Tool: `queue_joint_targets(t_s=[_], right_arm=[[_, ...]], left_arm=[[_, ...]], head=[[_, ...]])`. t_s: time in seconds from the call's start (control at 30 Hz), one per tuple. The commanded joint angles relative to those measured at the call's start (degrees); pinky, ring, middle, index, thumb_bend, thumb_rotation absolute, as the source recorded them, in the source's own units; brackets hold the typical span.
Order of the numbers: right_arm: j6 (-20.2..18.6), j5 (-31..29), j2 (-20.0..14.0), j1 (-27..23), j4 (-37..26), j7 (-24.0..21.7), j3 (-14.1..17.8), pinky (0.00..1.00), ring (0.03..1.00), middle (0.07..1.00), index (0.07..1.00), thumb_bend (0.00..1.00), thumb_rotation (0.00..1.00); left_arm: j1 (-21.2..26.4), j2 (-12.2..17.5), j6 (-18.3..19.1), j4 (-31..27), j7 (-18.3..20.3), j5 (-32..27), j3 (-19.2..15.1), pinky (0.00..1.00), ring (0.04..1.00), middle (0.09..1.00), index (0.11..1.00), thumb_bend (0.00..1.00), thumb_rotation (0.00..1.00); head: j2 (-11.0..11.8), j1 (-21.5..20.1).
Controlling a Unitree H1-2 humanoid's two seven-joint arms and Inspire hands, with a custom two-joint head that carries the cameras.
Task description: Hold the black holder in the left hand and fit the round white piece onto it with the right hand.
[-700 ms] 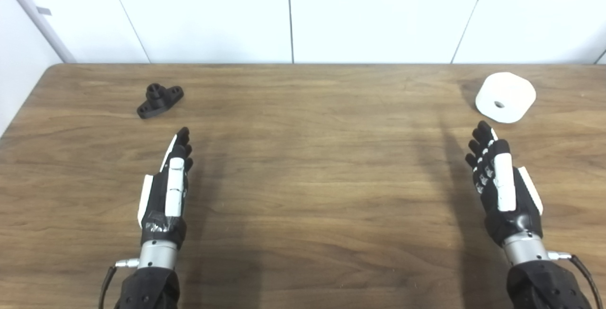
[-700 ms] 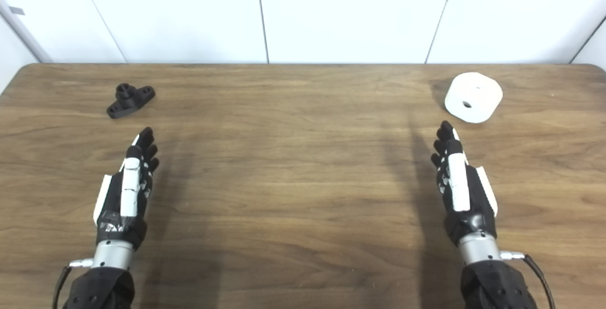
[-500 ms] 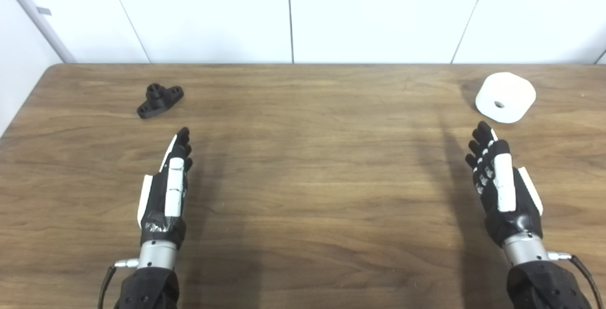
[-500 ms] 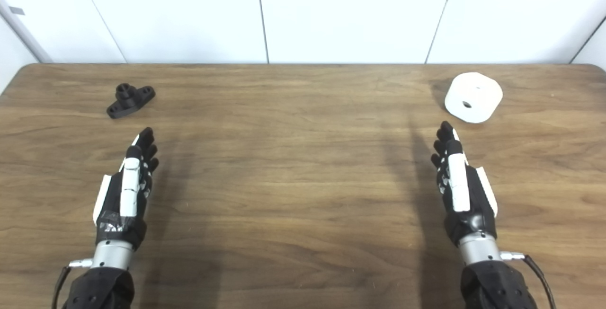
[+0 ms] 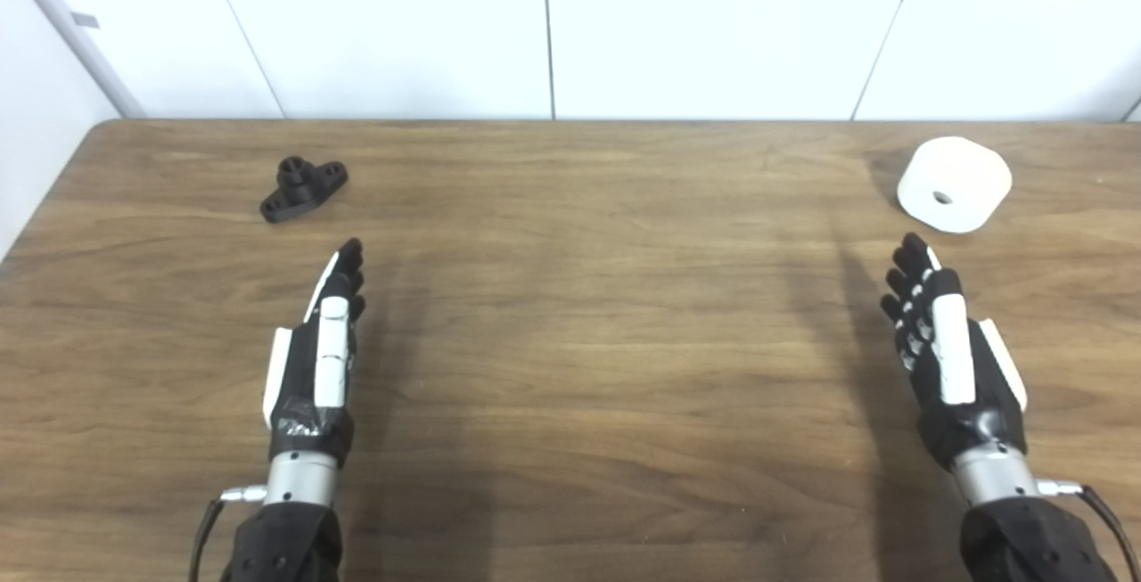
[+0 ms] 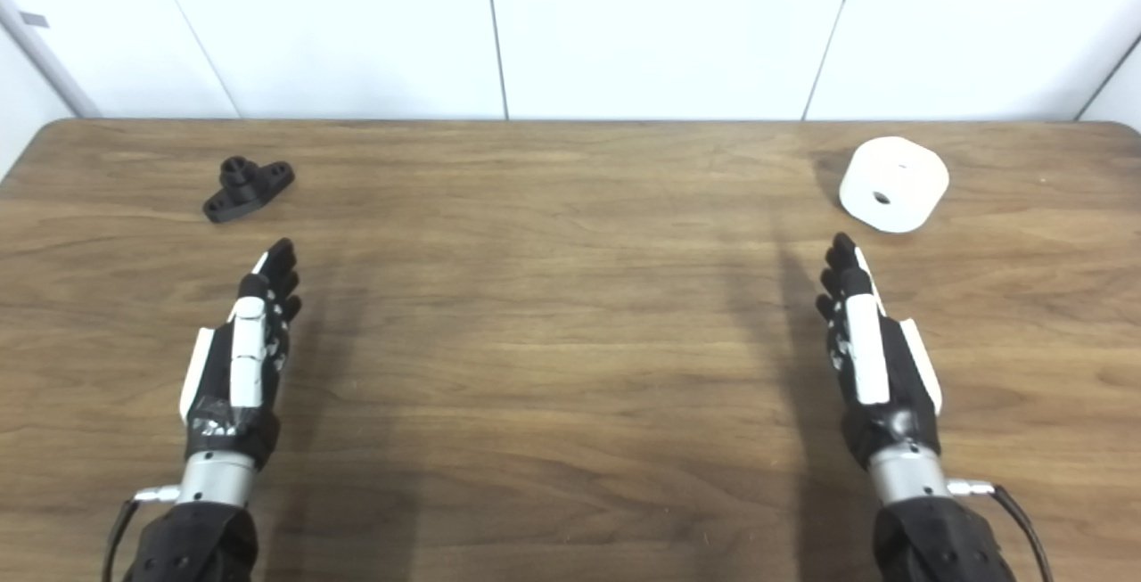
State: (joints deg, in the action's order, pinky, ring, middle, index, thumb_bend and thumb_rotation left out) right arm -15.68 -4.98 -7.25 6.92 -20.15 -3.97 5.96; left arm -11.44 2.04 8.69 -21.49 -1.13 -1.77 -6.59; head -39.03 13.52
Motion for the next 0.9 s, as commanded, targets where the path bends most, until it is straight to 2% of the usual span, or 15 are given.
queue_joint_targets(t_s=[0.0, 0.1, 0.27, 0.43, 0.53, 0.7, 0.87], right_arm=[[3.63, -0.59, -0.87, -0.32, -0.17, -0.49, 0.59, 1.00, 1.000, 1.000, 1.000, 0.59, 1.00], [4.72, -1.57, -1.34, 0.04, 0.83, -1.12, 0.95, 1.00, 1.000, 1.000, 1.000, 0.59, 1.00], [4.88, -2.27, -2.08, 0.16, 1.17, -1.75, 1.24, 1.00, 1.000, 1.000, 1.000, 0.58, 1.00], [5.22, -3.36, -2.53, 0.12, 1.75, -2.28, 1.19, 1.00, 1.000, 1.000, 1.000, 0.62, 1.00], [7.39, -3.59, -2.69, 0.00, 3.17, -2.67, 0.93, 1.00, 1.000, 1.000, 1.000, 0.63, 1.00], [9.78, -3.81, -2.72, -0.23, 4.95, -3.07, 0.77, 1.00, 1.000, 1.000, 1.000, 0.64, 1.00], [9.00, -3.09, -2.93, -0.32, 4.49, -2.84, 0.55, 1.00, 1.000, 1.000, 1.000, 0.67, 1.00]], left_arm=[[-1.64, -0.46, -2.14, -0.64, 0.11, 0.80, 0.87, 1.00, 1.000, 0.995, 0.979, 0.51, 1.00], [-2.07, -0.57, -2.59, -0.24, 0.09, 1.19, 1.82, 1.00, 1.000, 1.000, 0.991, 0.49, 1.00], [-2.18, -0.79, -5.56, 2.13, -0.44, 2.82, 3.10, 1.00, 1.000, 1.000, 0.994, 0.47, 1.00], [-2.38, -1.33, -7.40, 3.97, -1.17, 3.87, 3.84, 1.00, 1.000, 1.000, 0.991, 0.45, 1.00], [-2.58, -1.51, -7.95, 4.70, -1.59, 4.56, 4.18, 1.00, 1.000, 1.000, 0.989, 0.45, 1.00], [-2.40, -1.45, -8.44, 5.43, -1.98, 5.20, 4.46, 1.00, 1.000, 1.000, 0.986, 0.47, 0.97], [-2.24, -1.19, -8.12, 5.19, -1.79, 5.17, 4.51, 1.00, 1.000, 1.000, 0.986, 0.51, 0.94]], head=[[0.66, 0.82], [2.49, 2.97], [5.82, 5.71], [8.09, 6.82], [9.44, 6.99], [9.57, 6.70], [8.59, 5.81]])
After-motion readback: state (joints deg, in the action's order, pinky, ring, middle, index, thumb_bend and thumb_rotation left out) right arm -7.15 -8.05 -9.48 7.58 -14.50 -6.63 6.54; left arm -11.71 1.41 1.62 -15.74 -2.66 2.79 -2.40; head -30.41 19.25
